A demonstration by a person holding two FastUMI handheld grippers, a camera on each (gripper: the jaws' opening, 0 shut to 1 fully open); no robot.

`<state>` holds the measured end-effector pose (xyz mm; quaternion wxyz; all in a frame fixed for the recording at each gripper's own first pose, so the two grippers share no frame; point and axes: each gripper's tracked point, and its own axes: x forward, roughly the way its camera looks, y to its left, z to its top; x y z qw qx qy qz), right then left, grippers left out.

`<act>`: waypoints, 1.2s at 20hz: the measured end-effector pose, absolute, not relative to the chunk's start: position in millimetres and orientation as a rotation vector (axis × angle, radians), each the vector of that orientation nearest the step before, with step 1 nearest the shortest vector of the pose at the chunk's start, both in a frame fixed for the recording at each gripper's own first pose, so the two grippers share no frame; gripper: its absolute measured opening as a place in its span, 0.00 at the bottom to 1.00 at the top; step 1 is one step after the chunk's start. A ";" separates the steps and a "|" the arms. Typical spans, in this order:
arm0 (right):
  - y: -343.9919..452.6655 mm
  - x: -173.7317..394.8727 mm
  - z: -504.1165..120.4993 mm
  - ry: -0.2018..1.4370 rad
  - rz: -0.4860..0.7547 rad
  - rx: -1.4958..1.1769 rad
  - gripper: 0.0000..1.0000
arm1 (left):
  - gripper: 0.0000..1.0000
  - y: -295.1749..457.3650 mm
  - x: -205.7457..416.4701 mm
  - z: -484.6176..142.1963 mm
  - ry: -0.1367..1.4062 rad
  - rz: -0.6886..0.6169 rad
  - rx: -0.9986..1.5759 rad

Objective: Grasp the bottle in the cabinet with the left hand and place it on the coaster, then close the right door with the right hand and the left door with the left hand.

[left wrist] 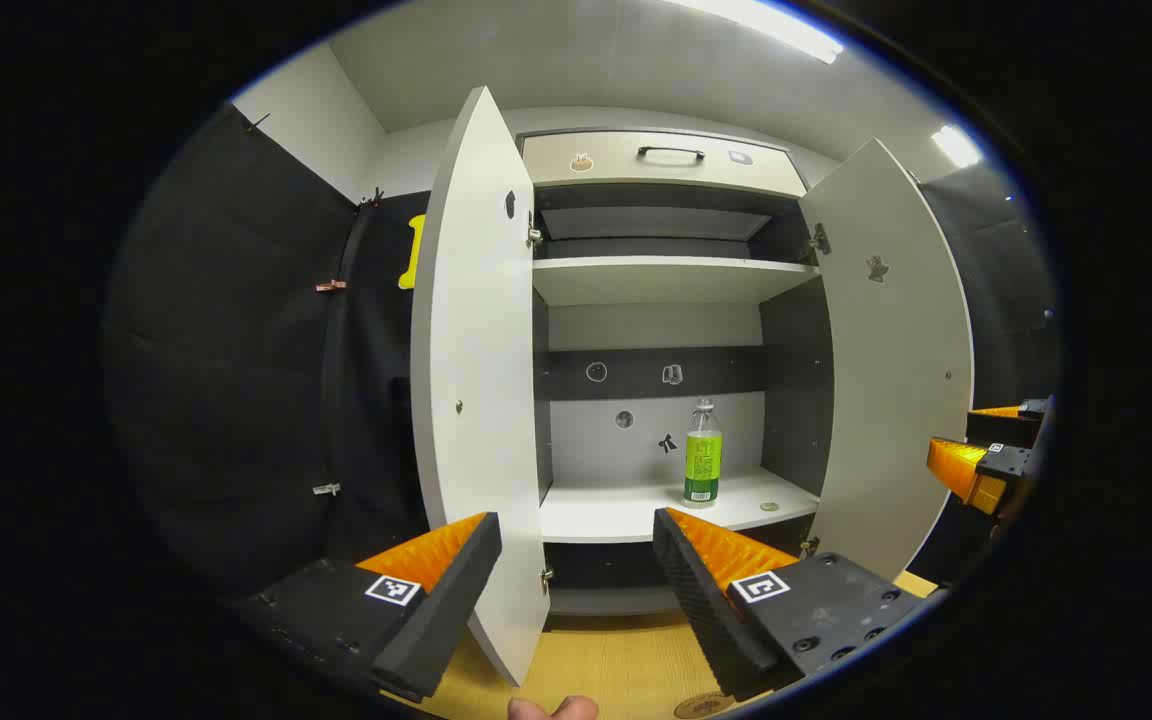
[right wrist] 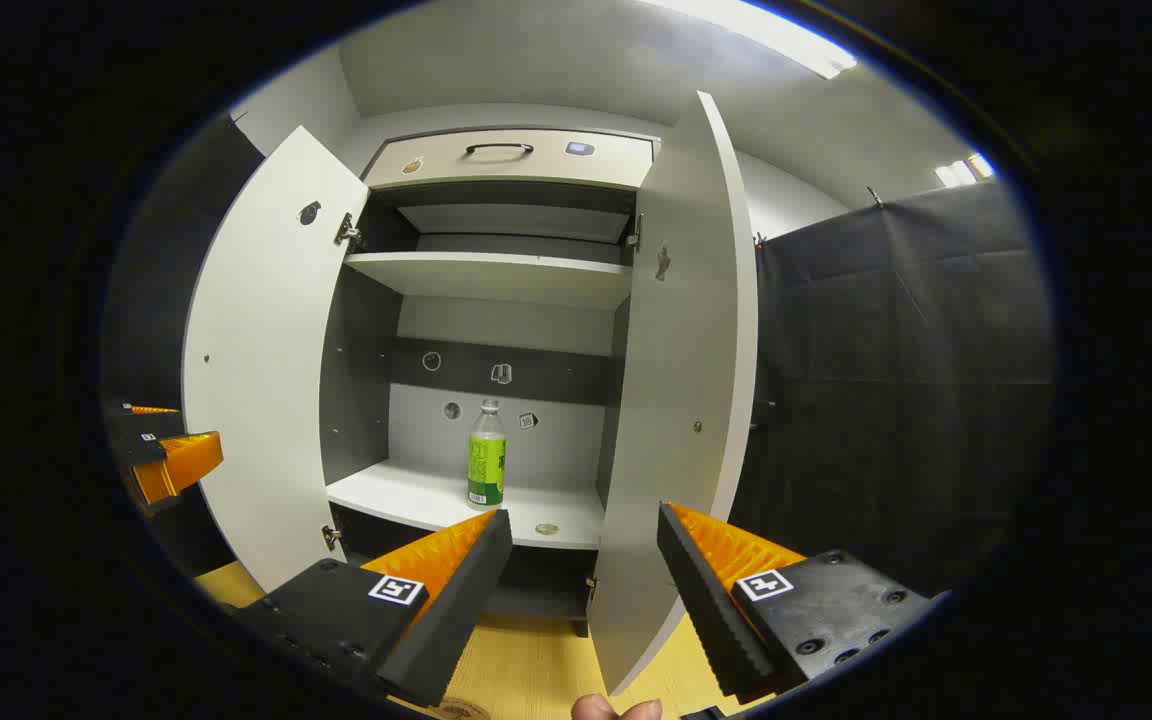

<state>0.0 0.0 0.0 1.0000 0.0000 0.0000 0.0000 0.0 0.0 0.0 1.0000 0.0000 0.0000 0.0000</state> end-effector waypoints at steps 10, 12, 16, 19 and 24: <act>3.9 -2.0 1.4 -0.007 0.002 -0.017 0.97 | 0.97 2.0 -0.6 2.8 -0.005 0.006 0.014; 4.4 -3.0 3.9 -0.013 0.002 -0.017 0.97 | 0.97 1.8 -1.1 3.5 -0.008 0.005 0.014; 4.0 -4.6 5.6 -0.015 0.002 -0.008 0.97 | 0.97 0.2 -2.5 5.8 -0.014 0.002 0.015; 0.8 -7.0 9.9 -0.026 -0.006 -0.011 0.97 | 0.96 -4.2 -1.3 7.5 -0.020 -0.010 0.017; -3.5 -15.5 21.6 -0.051 -0.005 -0.022 0.97 | 0.97 -31.5 16.8 11.2 -0.026 -0.066 0.002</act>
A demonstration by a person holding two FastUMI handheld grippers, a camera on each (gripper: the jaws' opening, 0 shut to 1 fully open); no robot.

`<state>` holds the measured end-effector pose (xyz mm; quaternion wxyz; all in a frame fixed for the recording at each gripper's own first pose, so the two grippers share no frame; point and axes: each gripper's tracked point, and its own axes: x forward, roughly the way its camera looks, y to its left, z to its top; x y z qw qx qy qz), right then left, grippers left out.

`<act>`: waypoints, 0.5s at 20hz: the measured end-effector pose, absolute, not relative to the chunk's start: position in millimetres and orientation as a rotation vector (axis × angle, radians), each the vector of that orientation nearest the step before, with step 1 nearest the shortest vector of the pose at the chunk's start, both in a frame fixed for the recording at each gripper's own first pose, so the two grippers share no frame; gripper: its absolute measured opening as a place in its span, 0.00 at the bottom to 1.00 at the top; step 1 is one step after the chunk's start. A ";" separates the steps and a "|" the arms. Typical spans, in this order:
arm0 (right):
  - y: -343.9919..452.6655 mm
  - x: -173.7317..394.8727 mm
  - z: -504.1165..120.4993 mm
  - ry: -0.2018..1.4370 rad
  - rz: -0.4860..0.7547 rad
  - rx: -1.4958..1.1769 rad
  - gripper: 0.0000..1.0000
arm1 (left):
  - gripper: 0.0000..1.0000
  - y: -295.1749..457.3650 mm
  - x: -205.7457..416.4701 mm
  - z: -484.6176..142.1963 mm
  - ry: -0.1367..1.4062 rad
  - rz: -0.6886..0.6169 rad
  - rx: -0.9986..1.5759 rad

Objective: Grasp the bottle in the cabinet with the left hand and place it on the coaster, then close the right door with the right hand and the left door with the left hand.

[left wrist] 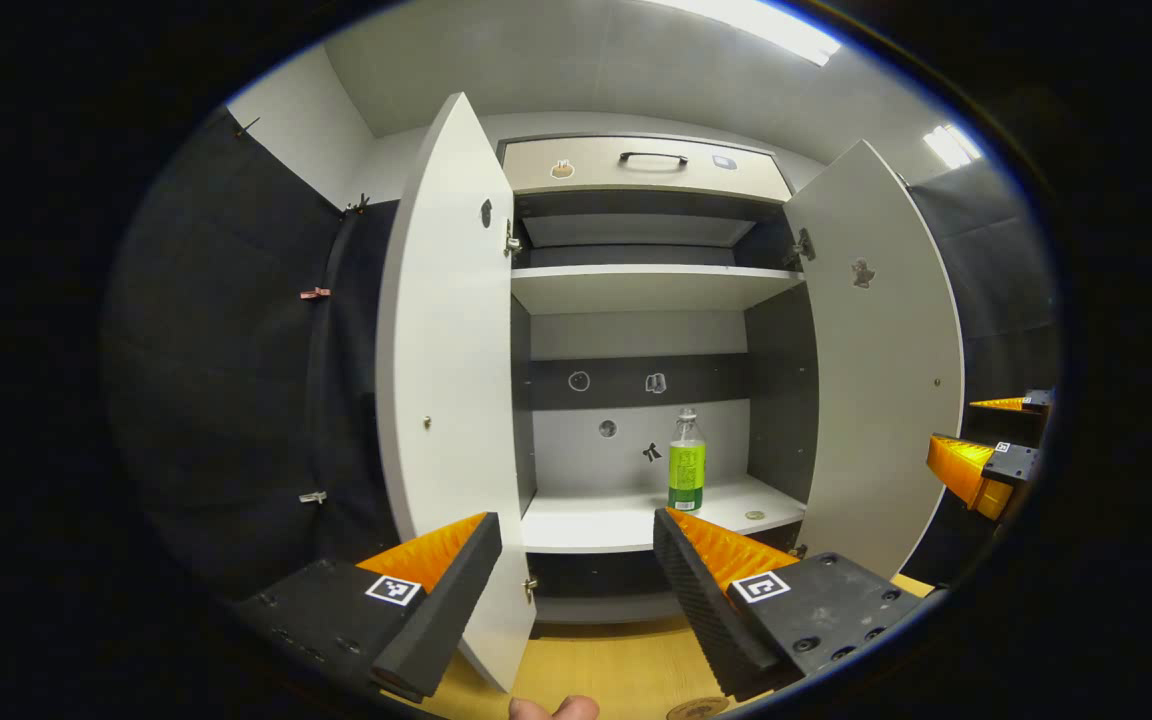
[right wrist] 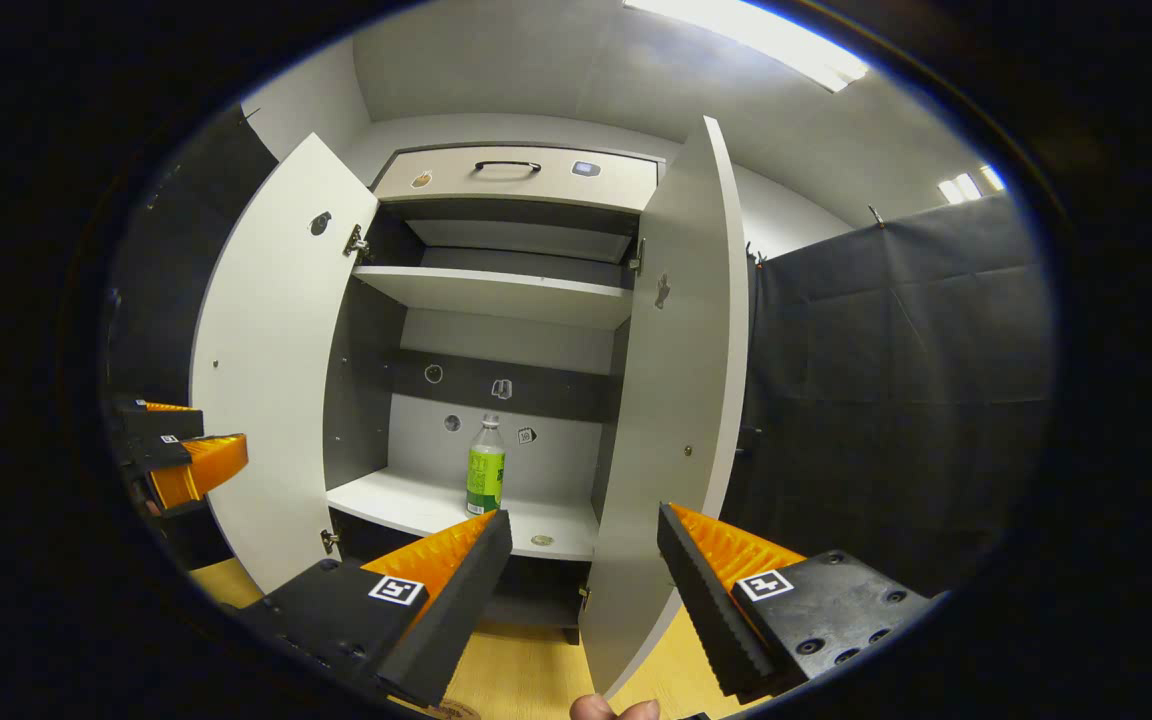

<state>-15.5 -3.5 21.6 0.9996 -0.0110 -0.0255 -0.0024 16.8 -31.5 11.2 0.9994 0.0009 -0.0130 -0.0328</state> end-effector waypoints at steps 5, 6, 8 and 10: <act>-22.7 -25.8 27.7 -0.055 -0.013 0.012 0.97 | 0.97 -86.9 62.4 5.4 0.001 -0.153 0.012; -25.7 -28.1 27.3 -0.066 -0.003 0.008 0.97 | 0.97 -97.9 74.7 5.7 -0.001 -0.164 0.013; -33.7 -30.9 23.8 -0.076 0.003 -0.020 0.97 | 0.97 -120.9 100.1 4.9 -0.001 -0.191 0.012; -40.7 -33.7 19.4 -0.073 0.008 -0.033 0.97 | 0.97 -140.7 127.7 4.6 0.004 -0.207 0.015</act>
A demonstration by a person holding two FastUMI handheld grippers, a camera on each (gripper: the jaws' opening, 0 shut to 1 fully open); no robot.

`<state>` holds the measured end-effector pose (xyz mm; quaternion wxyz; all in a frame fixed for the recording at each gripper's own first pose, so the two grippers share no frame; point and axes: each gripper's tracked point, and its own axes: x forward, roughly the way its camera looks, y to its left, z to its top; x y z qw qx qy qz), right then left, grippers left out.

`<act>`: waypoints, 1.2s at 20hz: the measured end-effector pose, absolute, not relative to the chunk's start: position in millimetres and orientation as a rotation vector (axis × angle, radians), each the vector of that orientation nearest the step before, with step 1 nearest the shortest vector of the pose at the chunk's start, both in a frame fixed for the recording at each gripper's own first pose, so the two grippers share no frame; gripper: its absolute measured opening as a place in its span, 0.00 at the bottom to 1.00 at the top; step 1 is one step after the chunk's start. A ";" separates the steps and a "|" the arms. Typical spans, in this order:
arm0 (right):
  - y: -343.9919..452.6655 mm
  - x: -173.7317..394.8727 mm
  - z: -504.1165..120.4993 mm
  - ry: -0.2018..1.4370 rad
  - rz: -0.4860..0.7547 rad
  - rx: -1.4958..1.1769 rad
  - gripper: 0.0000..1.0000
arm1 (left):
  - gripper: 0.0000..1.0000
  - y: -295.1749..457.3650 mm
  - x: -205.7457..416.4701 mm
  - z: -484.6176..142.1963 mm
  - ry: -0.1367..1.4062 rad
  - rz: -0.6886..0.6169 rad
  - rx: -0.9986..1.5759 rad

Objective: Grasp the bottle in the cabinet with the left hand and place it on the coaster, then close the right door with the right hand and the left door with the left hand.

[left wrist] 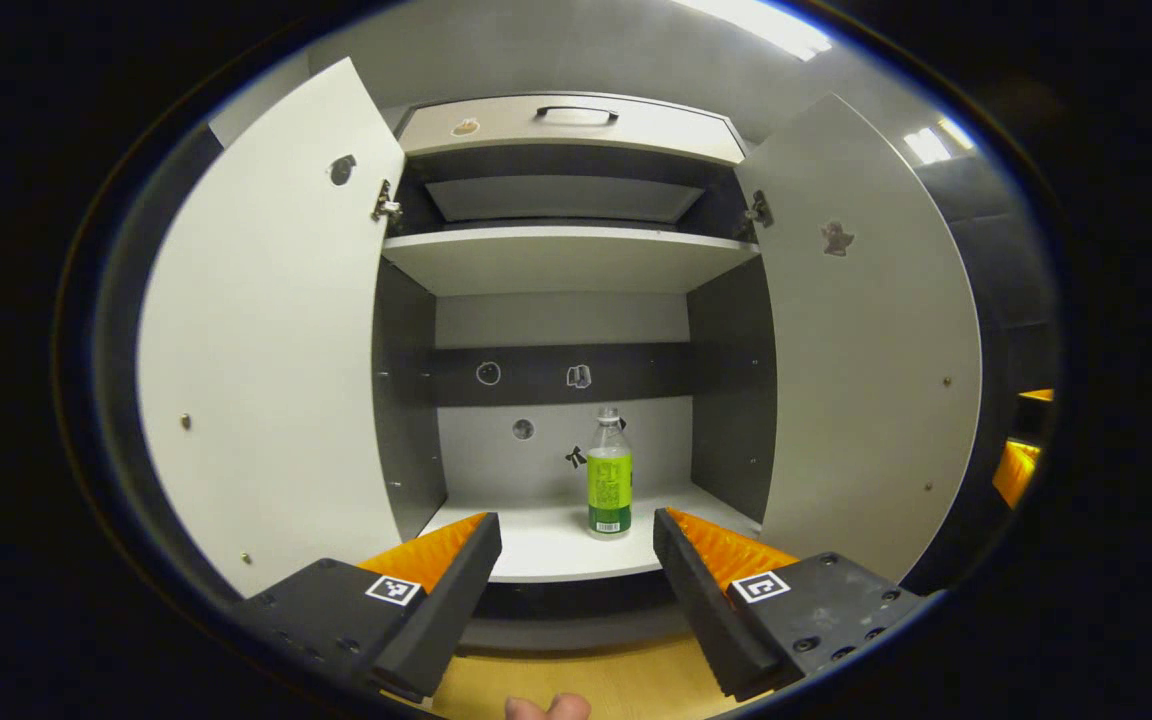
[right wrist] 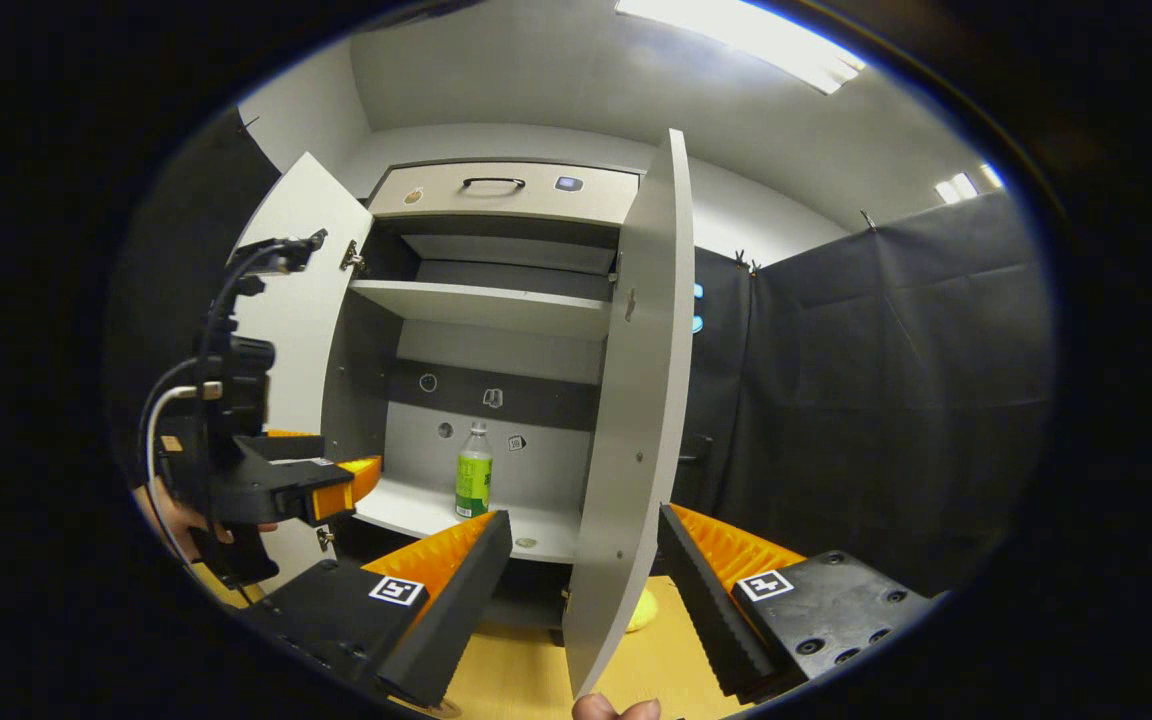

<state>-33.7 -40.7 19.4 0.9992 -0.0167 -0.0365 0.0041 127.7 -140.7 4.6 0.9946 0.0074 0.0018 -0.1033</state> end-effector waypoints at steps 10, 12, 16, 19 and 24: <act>-102.0 -35.5 -0.1 -0.035 -0.075 -0.009 0.98 | 0.97 -188.4 261.3 -11.5 0.000 -0.186 -0.018; -112.2 -34.1 -2.0 -0.037 -0.086 -0.010 0.97 | 0.97 -190.8 287.3 -19.0 0.019 -0.170 -0.016; -129.9 -27.4 -6.8 -0.025 -0.092 -0.018 0.97 | 0.97 -202.1 330.8 -30.5 0.056 -0.169 -0.051; -138.4 -20.8 -7.9 -0.025 -0.088 0.003 0.97 | 0.97 -209.4 356.9 -38.4 0.076 -0.168 -0.057; -156.5 -15.4 -8.0 -0.032 -0.106 0.001 0.97 | 0.97 -216.7 392.6 -47.7 0.082 -0.147 -0.028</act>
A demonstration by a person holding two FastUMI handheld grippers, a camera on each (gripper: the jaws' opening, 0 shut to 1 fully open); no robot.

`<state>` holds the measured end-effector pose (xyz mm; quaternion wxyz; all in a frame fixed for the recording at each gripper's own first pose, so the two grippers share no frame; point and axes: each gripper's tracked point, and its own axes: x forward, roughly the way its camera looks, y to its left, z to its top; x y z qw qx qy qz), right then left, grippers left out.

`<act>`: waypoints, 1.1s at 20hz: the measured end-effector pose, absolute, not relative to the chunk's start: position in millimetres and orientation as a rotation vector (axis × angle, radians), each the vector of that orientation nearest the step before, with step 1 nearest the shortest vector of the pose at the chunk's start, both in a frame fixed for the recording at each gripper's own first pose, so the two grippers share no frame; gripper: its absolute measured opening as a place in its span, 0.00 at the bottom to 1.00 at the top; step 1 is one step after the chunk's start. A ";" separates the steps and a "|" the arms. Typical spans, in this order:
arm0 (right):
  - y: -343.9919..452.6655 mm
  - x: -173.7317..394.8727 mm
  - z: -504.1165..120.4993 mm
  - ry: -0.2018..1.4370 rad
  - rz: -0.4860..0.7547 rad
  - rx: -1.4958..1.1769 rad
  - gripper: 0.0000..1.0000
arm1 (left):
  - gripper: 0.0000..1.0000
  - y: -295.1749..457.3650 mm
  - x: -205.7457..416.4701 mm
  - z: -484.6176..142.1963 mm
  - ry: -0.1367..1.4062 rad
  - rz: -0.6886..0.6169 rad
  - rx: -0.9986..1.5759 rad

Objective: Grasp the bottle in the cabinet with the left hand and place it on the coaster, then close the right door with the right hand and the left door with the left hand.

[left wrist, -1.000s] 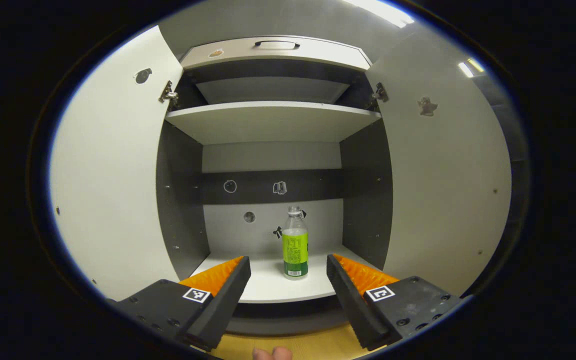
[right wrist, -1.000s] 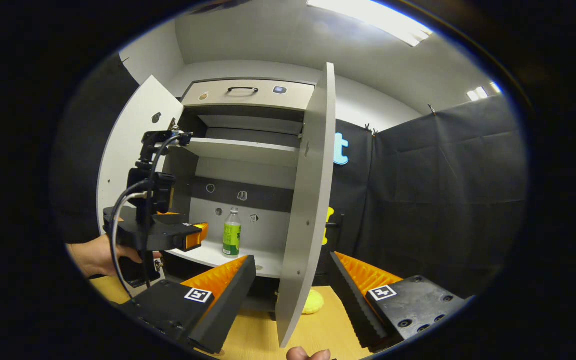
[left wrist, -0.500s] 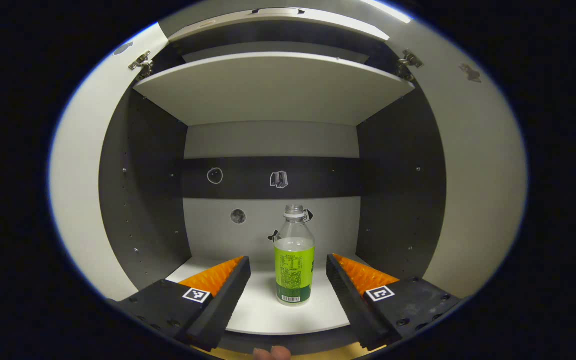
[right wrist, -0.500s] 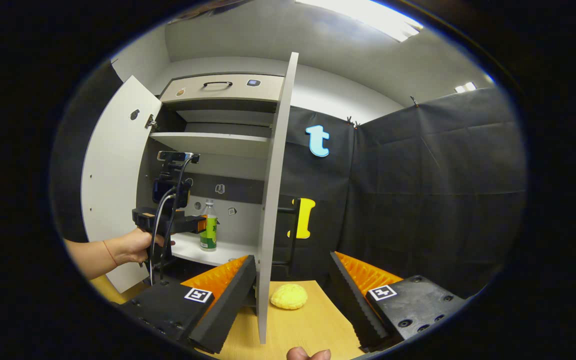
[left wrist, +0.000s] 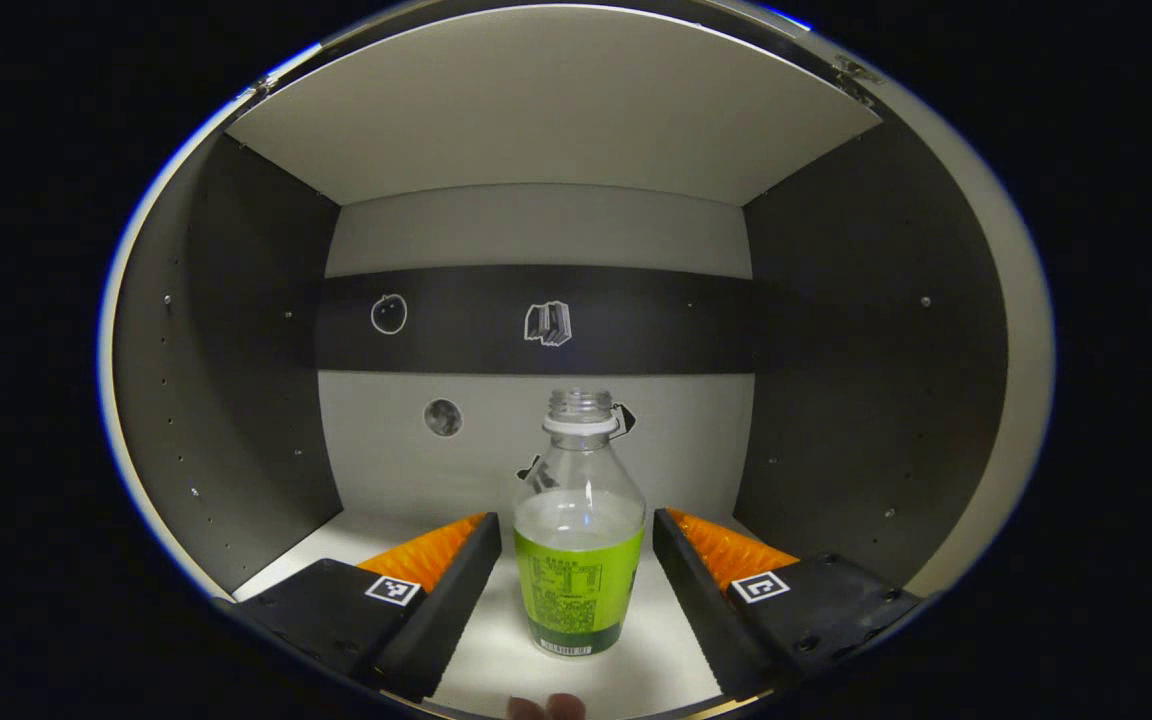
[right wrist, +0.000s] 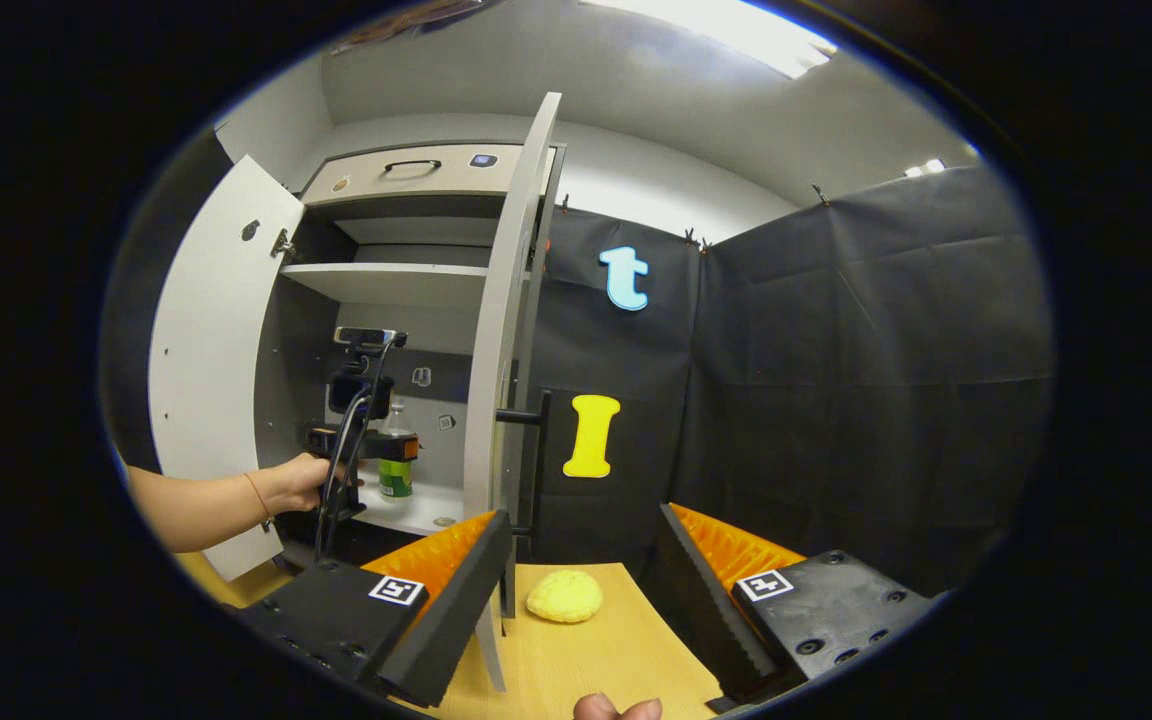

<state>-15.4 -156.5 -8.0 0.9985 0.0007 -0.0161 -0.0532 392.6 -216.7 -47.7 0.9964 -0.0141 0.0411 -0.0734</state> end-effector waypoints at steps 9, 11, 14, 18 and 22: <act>-174.2 -16.1 -9.8 -0.025 -0.152 0.015 0.97 | 0.77 -218.4 392.2 -44.5 0.080 -0.181 -0.019; -171.5 -16.7 -9.8 -0.024 -0.151 0.018 0.97 | 0.77 -215.8 371.5 -30.7 0.047 -0.195 -0.006; -166.0 -17.7 -7.6 -0.025 -0.146 0.025 0.97 | 0.76 -208.5 336.7 -12.8 0.024 -0.225 -0.006; -152.7 -21.2 0.1 -0.042 -0.132 0.025 0.97 | 0.76 -191.2 286.8 6.4 -0.010 -0.246 -0.006; -136.9 -18.6 9.0 -0.055 -0.108 0.039 0.97 | 0.76 -175.3 230.5 6.3 -0.007 -0.268 -0.042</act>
